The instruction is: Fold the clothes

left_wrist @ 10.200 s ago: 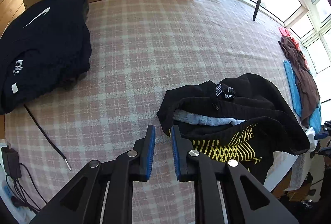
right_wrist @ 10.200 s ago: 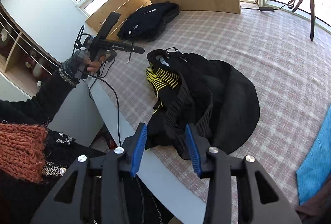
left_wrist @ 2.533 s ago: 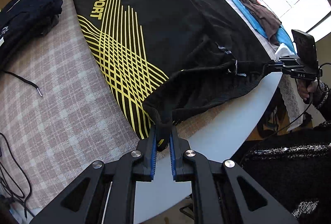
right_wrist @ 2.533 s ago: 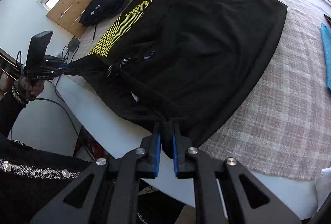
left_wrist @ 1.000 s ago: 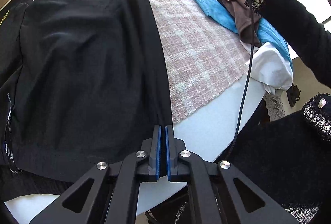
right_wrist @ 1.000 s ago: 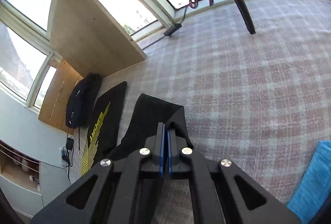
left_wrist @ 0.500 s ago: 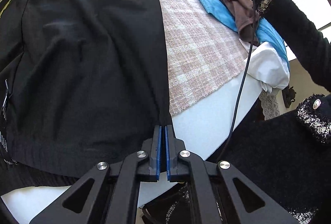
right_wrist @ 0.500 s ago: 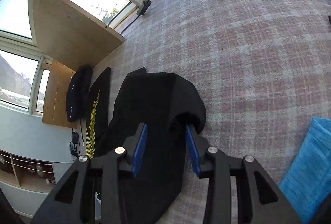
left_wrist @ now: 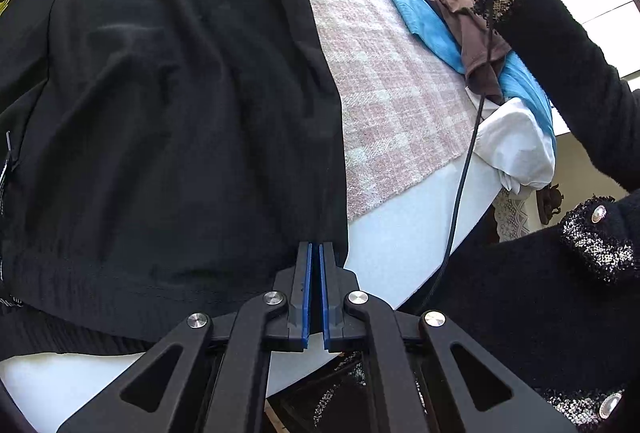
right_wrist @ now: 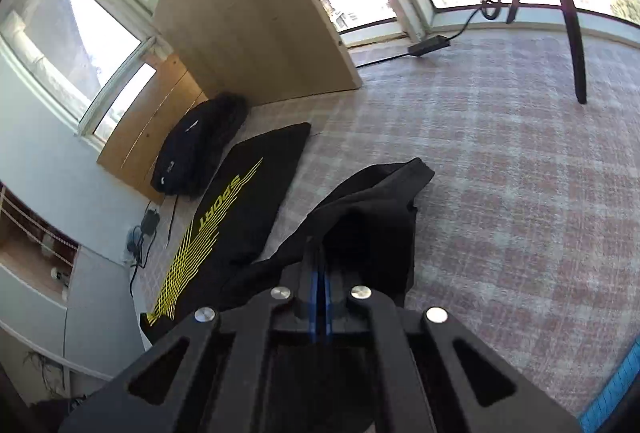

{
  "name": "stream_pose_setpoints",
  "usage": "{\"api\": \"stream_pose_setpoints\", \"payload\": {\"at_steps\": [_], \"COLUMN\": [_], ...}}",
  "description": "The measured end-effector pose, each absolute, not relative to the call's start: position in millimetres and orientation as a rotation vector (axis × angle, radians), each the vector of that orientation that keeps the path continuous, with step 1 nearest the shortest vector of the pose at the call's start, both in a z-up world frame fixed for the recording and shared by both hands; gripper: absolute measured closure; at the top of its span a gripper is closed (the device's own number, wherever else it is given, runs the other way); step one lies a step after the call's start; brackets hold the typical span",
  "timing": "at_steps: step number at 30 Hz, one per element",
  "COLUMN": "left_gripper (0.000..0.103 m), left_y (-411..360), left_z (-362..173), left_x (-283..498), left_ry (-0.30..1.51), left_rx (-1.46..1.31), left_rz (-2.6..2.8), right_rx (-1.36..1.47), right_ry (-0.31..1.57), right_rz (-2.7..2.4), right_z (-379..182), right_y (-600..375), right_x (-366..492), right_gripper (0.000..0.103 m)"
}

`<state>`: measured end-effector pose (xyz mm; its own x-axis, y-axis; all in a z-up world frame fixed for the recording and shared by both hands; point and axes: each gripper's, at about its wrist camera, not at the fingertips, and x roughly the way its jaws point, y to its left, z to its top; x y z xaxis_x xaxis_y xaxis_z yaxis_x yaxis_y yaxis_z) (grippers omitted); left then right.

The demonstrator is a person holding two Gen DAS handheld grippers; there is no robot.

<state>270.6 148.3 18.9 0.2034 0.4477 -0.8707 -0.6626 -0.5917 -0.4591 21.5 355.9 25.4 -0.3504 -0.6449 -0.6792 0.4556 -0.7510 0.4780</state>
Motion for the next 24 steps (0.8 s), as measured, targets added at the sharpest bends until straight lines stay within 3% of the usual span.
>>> {"api": "stream_pose_setpoints", "payload": {"at_steps": [3,6,11,14,17,19,24], "left_gripper": [0.100,0.100,0.099,0.099,0.099,0.099,0.099], "left_y": [147.2,147.2,147.3,147.8,147.3,147.2,144.9], "left_z": [18.1,18.1,18.2,19.3,19.3,19.1,25.7], "left_x": [269.1,269.0,269.1,270.3,271.2,271.5,275.4], "left_ry": [0.197,0.199,0.200,0.218,0.220,0.215,0.223], "left_rx": [-1.583,-1.582,-1.587,-1.581,-1.578,-1.581,-1.579], "left_rz": [1.548,1.549,1.556,1.570,1.575,1.577,1.589], "right_rx": [1.214,1.261,1.344,1.613,1.637,1.635,1.629], "right_ry": [0.009,0.077,-0.248,-0.559,-0.528,-0.503,-0.442], "right_rz": [-1.958,-2.034,-2.374,-2.371,-2.330,-2.333,-2.342], "right_z": [20.9,7.4,14.9,-14.6,-20.8,-20.7,-20.4], "right_y": [308.9,320.0,427.5,493.7,498.2,496.1,490.7], "right_x": [65.8,61.7,1.2,-26.0,-24.6,-22.9,-18.7], "right_gripper": [0.101,0.101,0.101,0.097,0.093,0.076,0.075]}}
